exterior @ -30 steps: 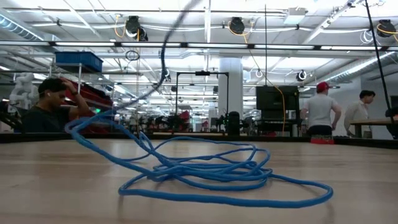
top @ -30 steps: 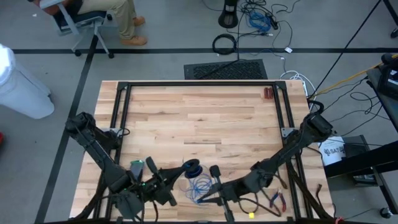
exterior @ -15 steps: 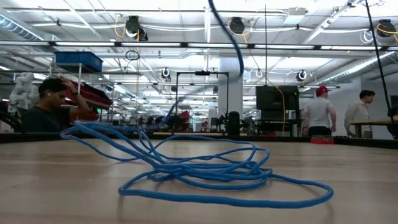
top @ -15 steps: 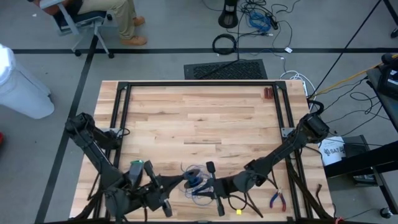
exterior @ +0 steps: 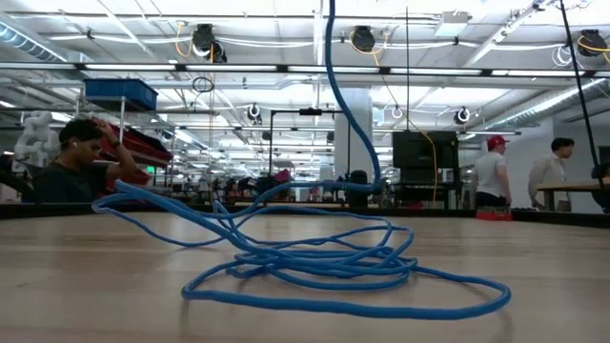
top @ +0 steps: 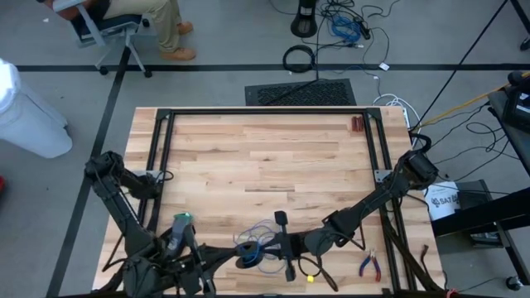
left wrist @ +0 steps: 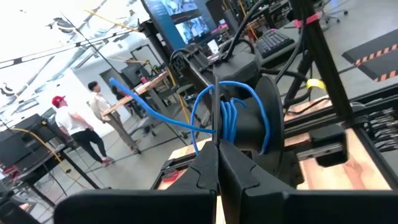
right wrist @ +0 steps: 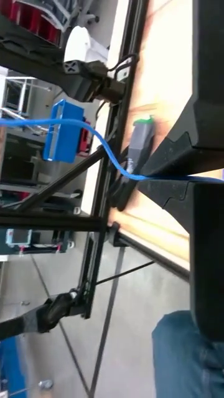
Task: Coil cords
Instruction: Uncoil the blue wire from the spool
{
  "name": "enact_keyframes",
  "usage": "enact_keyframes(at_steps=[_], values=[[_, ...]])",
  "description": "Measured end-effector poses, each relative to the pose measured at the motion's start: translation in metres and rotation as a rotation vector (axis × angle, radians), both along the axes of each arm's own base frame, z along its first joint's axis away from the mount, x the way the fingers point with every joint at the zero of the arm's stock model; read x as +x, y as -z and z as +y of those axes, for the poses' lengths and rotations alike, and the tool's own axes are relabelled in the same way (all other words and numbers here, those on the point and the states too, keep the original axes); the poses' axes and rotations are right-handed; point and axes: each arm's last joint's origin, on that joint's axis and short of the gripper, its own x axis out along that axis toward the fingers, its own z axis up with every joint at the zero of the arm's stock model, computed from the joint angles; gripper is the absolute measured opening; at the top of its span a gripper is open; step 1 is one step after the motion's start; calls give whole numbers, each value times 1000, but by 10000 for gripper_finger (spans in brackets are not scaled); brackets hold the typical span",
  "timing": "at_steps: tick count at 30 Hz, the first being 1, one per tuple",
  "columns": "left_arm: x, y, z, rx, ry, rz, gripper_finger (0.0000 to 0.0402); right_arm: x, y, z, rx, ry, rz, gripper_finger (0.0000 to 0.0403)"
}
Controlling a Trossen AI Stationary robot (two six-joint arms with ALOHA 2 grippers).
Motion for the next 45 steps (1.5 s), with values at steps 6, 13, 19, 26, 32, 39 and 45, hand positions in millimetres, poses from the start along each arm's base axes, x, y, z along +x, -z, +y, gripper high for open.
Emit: enact_keyframes(at_steps=[6,13,19,26,32,39,45], values=[[-10,-7,-1,-27,15,-13,2,-9,-6,-7,-23,61,74,0],[-29,-12,-8,-41,31,-14,2,-27,-21,-12,-39,99,132,0],[-40,-13,-12,-40,18,-6,2,-42,-26,-12,-55,133,189,0],[-48,-13,-15,-18,-21,12,2,-55,-33,-13,-54,152,213,0],[-50,-10,-13,35,-112,50,2,-67,-47,-8,-21,118,170,0],[-44,-2,-10,145,-150,100,2,-75,-70,8,10,53,-7,0],[-33,3,-2,194,-213,127,2,-82,-81,18,22,5,-109,0]])
